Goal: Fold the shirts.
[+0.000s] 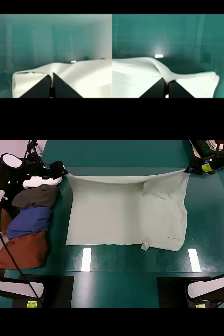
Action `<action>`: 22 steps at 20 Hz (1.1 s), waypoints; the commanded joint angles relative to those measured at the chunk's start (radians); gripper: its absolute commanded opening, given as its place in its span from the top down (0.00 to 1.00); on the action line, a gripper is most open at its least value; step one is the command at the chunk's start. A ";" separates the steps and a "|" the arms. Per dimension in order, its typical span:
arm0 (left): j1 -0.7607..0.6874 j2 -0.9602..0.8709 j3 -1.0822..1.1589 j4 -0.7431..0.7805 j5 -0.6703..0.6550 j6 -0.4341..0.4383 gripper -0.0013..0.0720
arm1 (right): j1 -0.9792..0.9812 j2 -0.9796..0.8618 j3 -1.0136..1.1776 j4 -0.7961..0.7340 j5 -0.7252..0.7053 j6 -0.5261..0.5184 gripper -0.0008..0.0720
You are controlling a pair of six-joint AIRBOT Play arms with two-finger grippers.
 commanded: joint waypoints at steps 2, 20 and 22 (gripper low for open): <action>-0.007 -0.049 0.053 0.067 -0.079 0.039 0.95 | 0.008 -0.045 0.031 -0.116 0.053 -0.033 0.97; 0.043 0.051 -0.163 0.300 -0.396 -0.042 0.25 | -0.031 0.243 -0.571 -0.201 0.093 -0.018 0.48; 0.046 0.134 -0.244 0.349 -0.439 -0.042 0.25 | -0.065 0.353 -0.678 -0.193 0.094 -0.018 0.48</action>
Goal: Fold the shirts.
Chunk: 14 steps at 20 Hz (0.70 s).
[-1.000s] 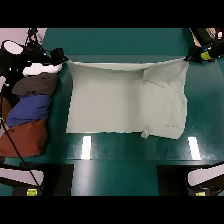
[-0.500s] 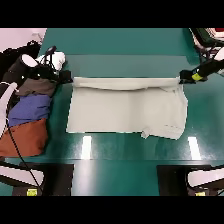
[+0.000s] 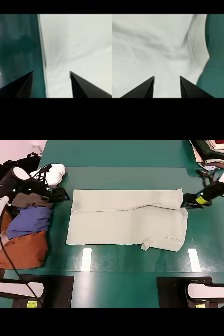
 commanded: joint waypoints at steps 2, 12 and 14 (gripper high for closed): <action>0.016 0.171 -0.192 0.083 -0.095 -0.018 0.25 | -0.085 0.210 -0.202 0.082 0.026 -0.043 0.48; 0.016 0.358 -0.715 -0.087 0.060 -0.008 0.25 | -0.237 0.393 -0.409 0.313 0.032 -0.099 0.26; 0.016 0.358 -0.738 -0.141 0.072 0.015 0.25 | -0.237 0.409 -0.409 0.313 0.027 -0.099 0.26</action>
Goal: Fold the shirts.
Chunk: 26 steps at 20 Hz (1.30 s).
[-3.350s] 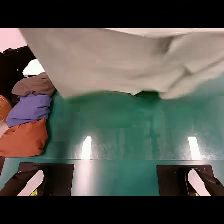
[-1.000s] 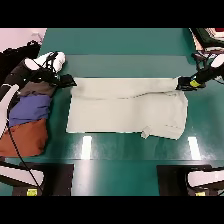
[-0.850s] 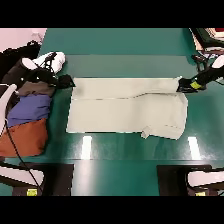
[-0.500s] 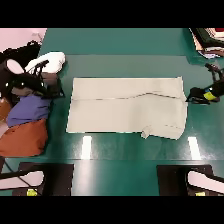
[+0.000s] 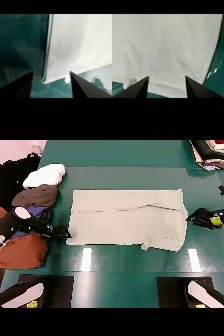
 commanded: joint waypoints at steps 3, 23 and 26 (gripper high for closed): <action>-0.021 0.010 -0.074 -0.090 0.045 0.026 0.26 | -0.010 0.047 -0.017 -0.005 0.003 -0.004 0.26; -0.098 0.048 0.020 -0.089 0.043 0.050 0.95 | -0.010 0.136 -0.462 -0.020 -0.095 -0.080 0.96; -0.098 0.201 0.020 0.023 -0.045 -0.004 0.95 | -0.010 0.283 -0.406 -0.097 0.063 -0.079 0.96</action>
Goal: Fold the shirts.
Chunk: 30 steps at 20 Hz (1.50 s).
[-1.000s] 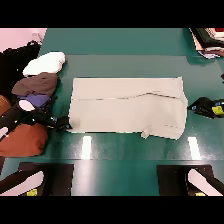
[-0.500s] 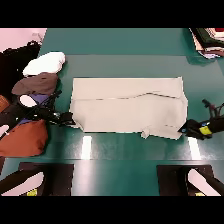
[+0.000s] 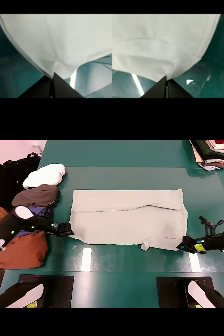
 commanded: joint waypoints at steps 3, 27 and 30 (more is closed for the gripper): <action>0.000 0.265 -0.008 0.150 -0.256 -0.048 0.95 | 0.000 0.269 0.088 -0.089 0.285 -0.018 0.96; 0.003 -0.365 0.522 0.135 0.164 -0.116 0.11 | 0.288 -0.754 1.062 0.039 0.027 0.116 0.51; 0.002 -0.364 0.582 0.129 0.103 -0.116 0.11 | 0.233 -0.748 1.104 0.063 0.120 0.114 0.29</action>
